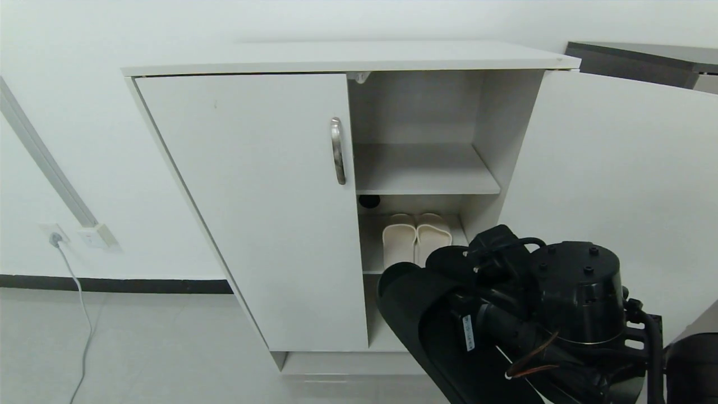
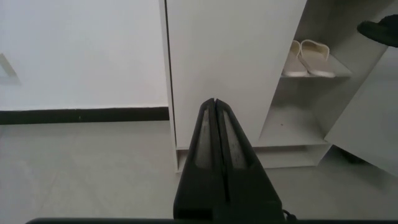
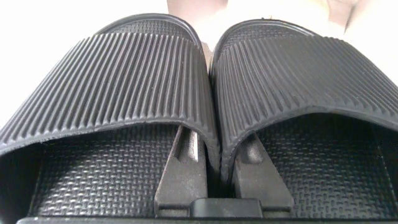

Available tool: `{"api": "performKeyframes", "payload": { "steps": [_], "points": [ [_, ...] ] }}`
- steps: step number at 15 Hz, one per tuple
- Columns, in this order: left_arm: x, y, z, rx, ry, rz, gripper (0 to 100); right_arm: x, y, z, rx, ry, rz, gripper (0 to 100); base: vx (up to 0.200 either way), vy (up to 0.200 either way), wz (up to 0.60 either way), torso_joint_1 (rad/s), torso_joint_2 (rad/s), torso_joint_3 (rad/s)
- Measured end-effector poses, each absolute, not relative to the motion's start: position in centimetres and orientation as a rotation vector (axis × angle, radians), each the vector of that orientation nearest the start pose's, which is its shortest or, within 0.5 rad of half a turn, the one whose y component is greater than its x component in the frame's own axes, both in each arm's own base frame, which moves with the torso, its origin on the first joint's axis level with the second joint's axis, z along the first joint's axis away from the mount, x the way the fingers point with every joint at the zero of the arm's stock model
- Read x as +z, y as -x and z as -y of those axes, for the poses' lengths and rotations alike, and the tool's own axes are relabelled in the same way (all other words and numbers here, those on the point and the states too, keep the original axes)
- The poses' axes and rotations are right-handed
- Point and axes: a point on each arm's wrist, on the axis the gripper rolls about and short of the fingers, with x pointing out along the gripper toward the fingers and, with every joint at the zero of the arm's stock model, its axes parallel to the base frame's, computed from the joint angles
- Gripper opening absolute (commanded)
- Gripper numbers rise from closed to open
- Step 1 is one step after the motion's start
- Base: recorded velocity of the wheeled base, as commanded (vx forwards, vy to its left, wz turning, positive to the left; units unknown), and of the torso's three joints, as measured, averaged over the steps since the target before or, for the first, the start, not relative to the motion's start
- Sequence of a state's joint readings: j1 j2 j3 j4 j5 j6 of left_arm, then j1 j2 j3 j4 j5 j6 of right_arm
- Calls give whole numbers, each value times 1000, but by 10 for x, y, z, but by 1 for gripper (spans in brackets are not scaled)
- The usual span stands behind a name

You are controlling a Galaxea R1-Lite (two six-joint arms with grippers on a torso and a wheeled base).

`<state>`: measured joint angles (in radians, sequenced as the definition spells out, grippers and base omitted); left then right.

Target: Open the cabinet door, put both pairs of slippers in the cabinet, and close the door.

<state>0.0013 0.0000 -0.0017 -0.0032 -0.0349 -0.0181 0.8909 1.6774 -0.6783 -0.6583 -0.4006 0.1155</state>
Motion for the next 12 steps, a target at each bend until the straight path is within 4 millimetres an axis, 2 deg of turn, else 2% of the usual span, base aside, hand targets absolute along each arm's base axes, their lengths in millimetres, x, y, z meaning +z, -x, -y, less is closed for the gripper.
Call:
{"api": "performKeyframes", "payload": {
  "steps": [3, 6, 9, 12],
  "points": [
    [76, 23, 1, -33, 16, 5, 0, 158, -189, -223, 466, 77, -272, 0, 0, 0, 0, 0, 0, 0],
    [76, 23, 1, -35, 17, 5, 0, 163, -200, -239, 351, 66, -229, 0, 0, 0, 0, 0, 0, 0],
    [76, 23, 1, -35, 17, 4, 0, 181, -214, -265, 223, 51, -185, 0, 0, 0, 0, 0, 0, 0],
    [76, 23, 1, -34, 17, 4, 0, 210, -228, -285, 133, 40, -162, 0, 0, 0, 0, 0, 0, 0]
  ]
}}
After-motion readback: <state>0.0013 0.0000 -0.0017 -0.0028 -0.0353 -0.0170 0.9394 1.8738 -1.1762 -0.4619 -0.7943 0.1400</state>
